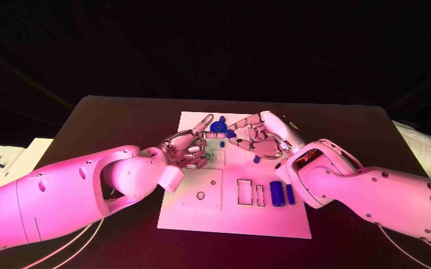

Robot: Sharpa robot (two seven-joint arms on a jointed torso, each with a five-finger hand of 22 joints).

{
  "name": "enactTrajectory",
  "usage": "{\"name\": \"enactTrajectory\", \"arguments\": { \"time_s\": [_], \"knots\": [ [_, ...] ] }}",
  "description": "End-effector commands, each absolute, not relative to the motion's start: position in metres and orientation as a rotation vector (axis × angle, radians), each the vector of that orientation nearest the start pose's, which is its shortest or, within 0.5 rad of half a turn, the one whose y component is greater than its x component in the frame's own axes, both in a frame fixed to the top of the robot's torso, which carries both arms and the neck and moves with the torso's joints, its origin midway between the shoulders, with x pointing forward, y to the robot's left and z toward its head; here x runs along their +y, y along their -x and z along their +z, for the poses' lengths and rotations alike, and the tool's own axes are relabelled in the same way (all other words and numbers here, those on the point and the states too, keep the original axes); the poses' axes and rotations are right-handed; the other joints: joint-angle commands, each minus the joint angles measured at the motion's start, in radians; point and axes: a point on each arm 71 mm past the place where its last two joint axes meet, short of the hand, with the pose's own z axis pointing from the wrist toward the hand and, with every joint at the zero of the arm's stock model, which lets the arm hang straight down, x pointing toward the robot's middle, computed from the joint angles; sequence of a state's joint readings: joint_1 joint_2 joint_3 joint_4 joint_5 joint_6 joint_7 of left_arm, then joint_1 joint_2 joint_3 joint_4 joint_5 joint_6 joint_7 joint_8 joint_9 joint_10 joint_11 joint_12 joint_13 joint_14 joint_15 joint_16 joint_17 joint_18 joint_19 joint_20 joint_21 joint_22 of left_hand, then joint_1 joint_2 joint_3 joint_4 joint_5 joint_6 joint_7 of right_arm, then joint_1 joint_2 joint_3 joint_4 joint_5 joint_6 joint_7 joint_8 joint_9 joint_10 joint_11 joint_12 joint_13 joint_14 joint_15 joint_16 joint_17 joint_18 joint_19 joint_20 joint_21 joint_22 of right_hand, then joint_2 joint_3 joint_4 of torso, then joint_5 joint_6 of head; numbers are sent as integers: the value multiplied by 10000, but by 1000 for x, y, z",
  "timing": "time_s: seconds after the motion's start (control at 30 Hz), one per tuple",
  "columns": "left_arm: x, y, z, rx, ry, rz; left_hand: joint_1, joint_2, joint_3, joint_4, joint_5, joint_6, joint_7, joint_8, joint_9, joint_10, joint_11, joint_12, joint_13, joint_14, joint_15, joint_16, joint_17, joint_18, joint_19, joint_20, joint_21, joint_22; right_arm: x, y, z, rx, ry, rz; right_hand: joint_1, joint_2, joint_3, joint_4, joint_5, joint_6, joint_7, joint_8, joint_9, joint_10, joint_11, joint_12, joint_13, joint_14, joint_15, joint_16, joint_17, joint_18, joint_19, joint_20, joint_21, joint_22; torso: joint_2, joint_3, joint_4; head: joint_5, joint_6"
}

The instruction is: Assemble the parts on the task board

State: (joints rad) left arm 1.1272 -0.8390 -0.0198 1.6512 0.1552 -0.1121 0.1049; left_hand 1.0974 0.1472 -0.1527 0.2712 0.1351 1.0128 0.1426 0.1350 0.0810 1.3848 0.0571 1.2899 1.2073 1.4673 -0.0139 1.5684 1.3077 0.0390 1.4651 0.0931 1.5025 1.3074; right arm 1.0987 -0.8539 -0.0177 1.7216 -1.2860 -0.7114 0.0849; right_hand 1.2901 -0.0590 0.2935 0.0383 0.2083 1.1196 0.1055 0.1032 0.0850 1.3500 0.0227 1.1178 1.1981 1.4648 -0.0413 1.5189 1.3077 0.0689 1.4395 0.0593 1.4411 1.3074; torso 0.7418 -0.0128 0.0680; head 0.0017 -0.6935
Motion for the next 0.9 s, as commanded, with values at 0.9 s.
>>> {"name": "enactTrajectory", "arguments": {
  "time_s": [0.9],
  "knots": [
    [151, -439, -210, 18627, 13921, -17512, 227, -22, -61, -70, -66, -66, 3, -21, 2, 44, 31, 21, 36, 1035, 67, 24, 2631, -117, 458, 81, 71, 1474, -147, -428, -178, 13772, -78, 10145, -83, -135, -70, -5, -223, 48, 12, -6, 5, -1, -2, -81, -60, 886, -55, 35, 1798, -175, 75, 15, 46, 239, 1, 1, 1, -10, -47]
  ]
}}
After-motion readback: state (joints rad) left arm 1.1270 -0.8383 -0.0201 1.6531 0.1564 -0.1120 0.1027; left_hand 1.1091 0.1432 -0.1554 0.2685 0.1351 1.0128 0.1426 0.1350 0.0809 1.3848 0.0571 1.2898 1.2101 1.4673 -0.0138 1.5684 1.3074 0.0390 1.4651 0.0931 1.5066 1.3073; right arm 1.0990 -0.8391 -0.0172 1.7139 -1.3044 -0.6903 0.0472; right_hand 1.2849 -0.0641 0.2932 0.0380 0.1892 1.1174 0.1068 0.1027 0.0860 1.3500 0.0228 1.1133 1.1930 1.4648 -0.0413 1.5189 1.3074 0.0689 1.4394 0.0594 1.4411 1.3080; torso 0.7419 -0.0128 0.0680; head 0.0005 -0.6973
